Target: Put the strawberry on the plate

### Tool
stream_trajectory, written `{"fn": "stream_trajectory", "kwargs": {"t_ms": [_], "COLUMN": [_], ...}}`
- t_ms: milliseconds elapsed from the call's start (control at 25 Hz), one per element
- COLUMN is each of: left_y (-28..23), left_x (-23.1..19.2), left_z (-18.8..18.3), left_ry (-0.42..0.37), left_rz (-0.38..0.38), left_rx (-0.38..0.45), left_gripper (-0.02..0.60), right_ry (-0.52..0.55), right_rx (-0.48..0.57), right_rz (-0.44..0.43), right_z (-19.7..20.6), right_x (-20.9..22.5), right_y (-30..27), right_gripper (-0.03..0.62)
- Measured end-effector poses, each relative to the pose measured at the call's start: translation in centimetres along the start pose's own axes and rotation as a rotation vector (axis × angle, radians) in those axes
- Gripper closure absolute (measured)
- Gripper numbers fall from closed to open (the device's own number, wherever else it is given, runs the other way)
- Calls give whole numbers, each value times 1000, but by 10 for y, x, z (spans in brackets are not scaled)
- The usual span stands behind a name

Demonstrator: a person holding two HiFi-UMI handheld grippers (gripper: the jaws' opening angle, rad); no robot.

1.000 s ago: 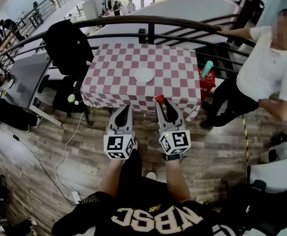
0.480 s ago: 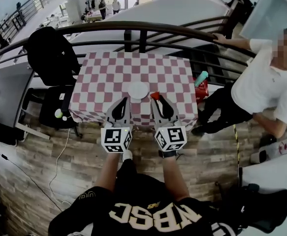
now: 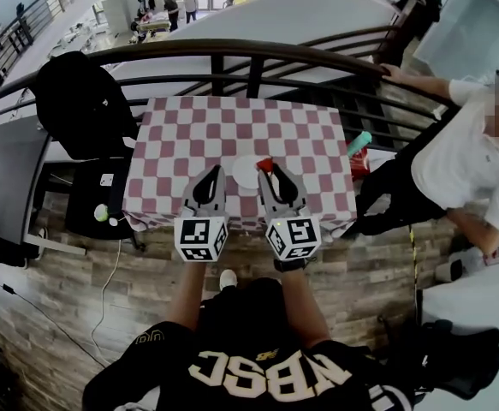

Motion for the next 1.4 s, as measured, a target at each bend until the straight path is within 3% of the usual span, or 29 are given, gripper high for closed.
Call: {"fn": "stream_trajectory", "kwargs": {"t_ms": [360,760,1400], "left_y": [-27,-71,-140], "left_x": [-24,-42,-55], "left_z": [27,72,164], "left_ry": [9,44,123], "left_rz": [39,0,-41], "left_rx": [-87,-189,-451], "left_gripper": [571,571,571], "right_ry": [19,-15,-90], "right_rx": [-106,-247,-572], "right_rz": [32,9,-135], "right_z": [31,86,206], "right_x": [22,76,110], "right_y": [-29,-71,-136], "right_gripper": [473,473,473]}}
Point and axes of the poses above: the fingertips, and each gripper's own axes: y backward along the fingers, x to its right, z out of its underside, the point moved 9 cm from there along y, backward along the fingers, and after that the axes turned 2 degrees about y, right-handed, at the moved point
